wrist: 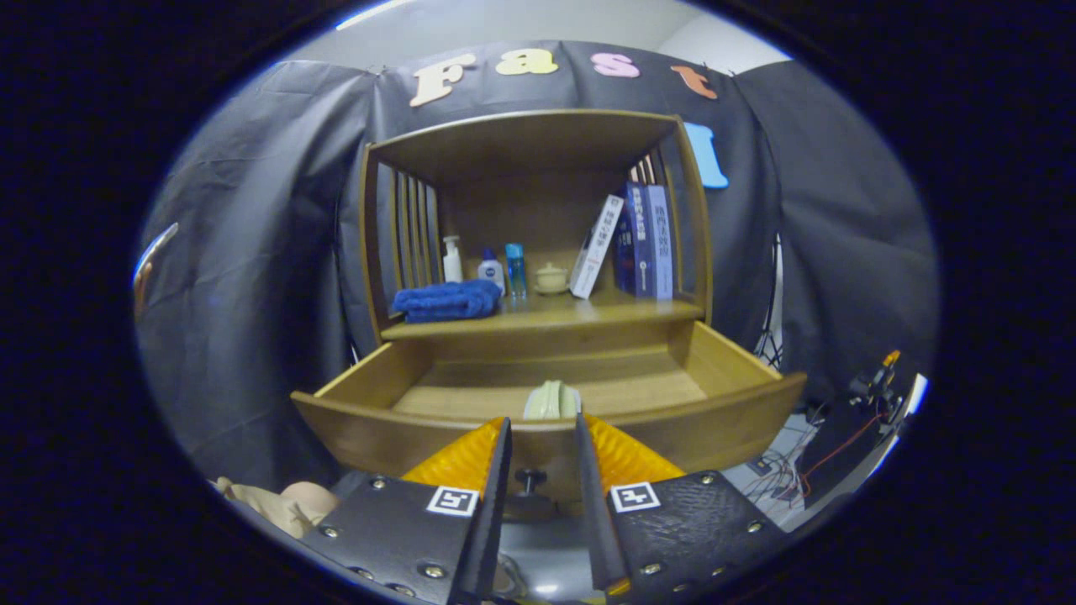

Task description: Pull open the drawer, take out the items inside it, and place them on the countertop above the cabinet.

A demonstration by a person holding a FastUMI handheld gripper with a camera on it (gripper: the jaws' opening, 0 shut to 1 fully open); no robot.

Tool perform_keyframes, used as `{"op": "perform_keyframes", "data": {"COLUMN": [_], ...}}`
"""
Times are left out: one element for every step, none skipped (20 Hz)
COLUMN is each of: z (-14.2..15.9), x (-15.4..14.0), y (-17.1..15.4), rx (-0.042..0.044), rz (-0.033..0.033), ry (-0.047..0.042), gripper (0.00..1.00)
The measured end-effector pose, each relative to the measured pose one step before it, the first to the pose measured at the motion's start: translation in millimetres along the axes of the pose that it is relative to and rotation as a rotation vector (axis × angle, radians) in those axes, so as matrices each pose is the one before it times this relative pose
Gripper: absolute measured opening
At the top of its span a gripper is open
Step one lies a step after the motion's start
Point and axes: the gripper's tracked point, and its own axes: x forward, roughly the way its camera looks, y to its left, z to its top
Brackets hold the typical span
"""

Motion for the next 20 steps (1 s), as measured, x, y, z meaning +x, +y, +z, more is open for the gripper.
{"op": "perform_keyframes", "data": {"z": [8.38,7.15,4.52,2.39,1.77,0.49,-1.39,-1.52,-3.84,-0.99,-2.35,-1.11,-3.90,-5.93,-4.67,-3.71,-4.98,-3.94,-6.88,-5.87], "x": [6.10,6.85,8.62,9.07,9.42,9.70,10.41,11.16,10.62,9.29,11.17,11.31,12.14,12.11,9.57,8.89,8.72,8.44,7.38,7.56], "y": [2.45,2.49,3.01,3.88,1.39,0.89,1.75,0.44,-0.26,-1.40,-2.08,-4.20,-4.71,-3.88,-3.30,-3.83,-1.45,-2.03,-1.82,-1.87], "rx": [-0.00946,-0.00886,-0.00710,-0.00667,-0.00732,-0.00485,-0.00155,0.00288,0.00541,0.01536,0.01603,0.01215,0.00888,0.00159,0.00825,0.00981,0.00817,0.00560,0.00519,0.00448], "rz": [0.00976,0.00772,0.00913,0.01071,0.00265,0.00017,0.00271,0.00420,0.00448,0.00031,-0.00047,-0.00666,-0.00834,-0.00354,-0.00820,-0.00393,-0.00605,-0.00395,-0.00093,-0.00401], "ry": [-0.01504,-0.00737,-0.00254,0.00464,0.00178,0.00915,0.01603,0.01756,0.02999,0.02207,0.02535,0.02716,0.03597,0.05083,0.03884,0.03874,0.03261,0.03220,0.03974,0.03364], "gripper": [0.43,0.43,0.43,0.43,0.43,0.43,0.43,0.43,0.43,0.43,0.43,0.43,0.43,0.43,0.43,0.43,0.43,0.43,0.43,0.43]}}
